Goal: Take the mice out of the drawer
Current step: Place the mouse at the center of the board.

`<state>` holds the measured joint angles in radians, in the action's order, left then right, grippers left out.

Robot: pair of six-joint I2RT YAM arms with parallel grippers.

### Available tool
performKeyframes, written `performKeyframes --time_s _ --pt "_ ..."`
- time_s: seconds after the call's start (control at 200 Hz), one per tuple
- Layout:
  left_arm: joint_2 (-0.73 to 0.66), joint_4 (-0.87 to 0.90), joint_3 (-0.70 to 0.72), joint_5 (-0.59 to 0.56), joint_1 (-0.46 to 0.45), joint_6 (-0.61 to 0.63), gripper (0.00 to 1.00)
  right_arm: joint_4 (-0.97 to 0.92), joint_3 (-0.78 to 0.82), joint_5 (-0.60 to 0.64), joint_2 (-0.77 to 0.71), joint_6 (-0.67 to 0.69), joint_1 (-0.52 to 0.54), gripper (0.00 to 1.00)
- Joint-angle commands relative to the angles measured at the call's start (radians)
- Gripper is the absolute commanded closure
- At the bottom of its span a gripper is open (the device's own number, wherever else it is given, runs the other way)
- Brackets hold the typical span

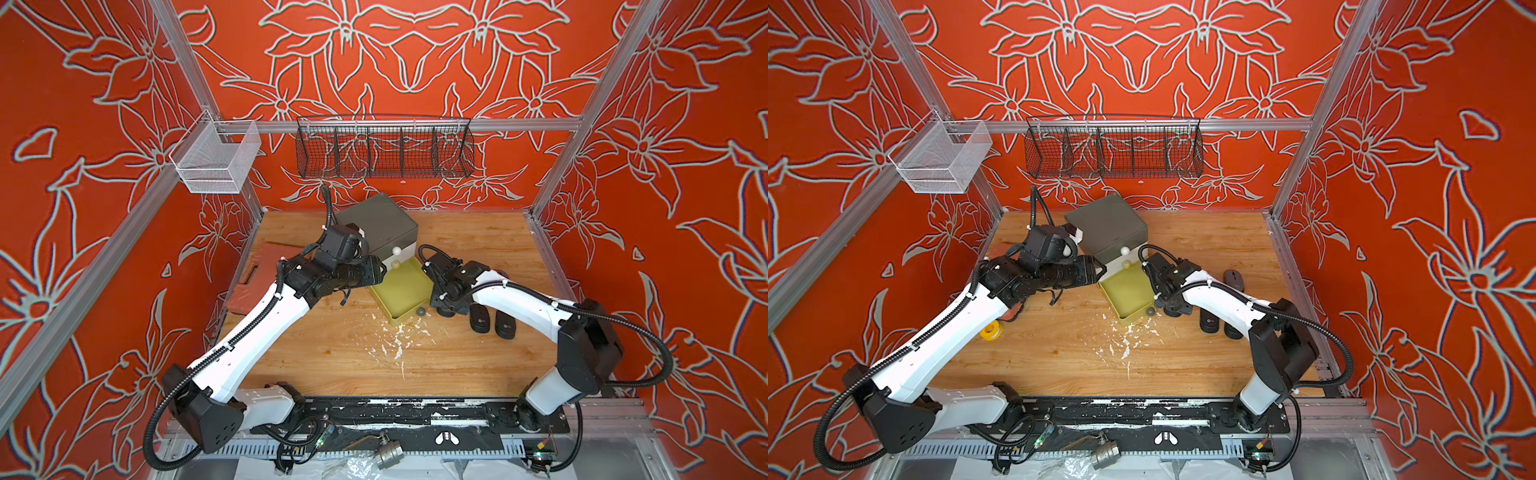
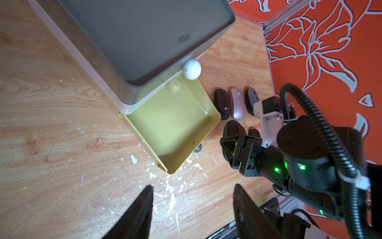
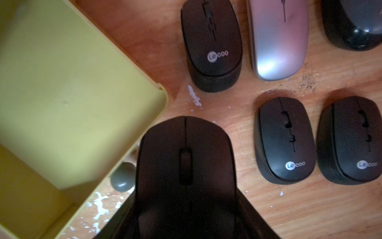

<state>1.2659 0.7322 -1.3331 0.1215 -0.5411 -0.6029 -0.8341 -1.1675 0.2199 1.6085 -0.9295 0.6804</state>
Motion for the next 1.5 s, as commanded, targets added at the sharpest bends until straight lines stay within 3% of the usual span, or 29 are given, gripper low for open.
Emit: performKeyframes --time_s 0.0,0.791,1.076,1.291,1.491 --pt "-0.018 0.021 0.012 -0.012 -0.015 -0.001 0.40 -0.015 0.045 0.032 -0.025 0.035 -0.004 0.41" --pt "0.002 0.035 -0.012 -0.069 -0.025 0.014 0.40 0.209 0.227 -0.057 0.056 0.134 -0.131 0.39" --pt "0.005 0.036 -0.027 -0.086 -0.025 0.021 0.39 0.209 0.229 -0.071 0.049 0.163 -0.134 0.29" --pt "0.018 0.055 -0.076 -0.102 -0.025 0.050 0.39 0.147 0.209 -0.051 -0.013 0.174 -0.134 0.28" --pt "0.034 0.098 -0.175 -0.191 0.006 0.152 0.37 0.099 0.223 -0.061 -0.140 0.153 -0.134 0.27"
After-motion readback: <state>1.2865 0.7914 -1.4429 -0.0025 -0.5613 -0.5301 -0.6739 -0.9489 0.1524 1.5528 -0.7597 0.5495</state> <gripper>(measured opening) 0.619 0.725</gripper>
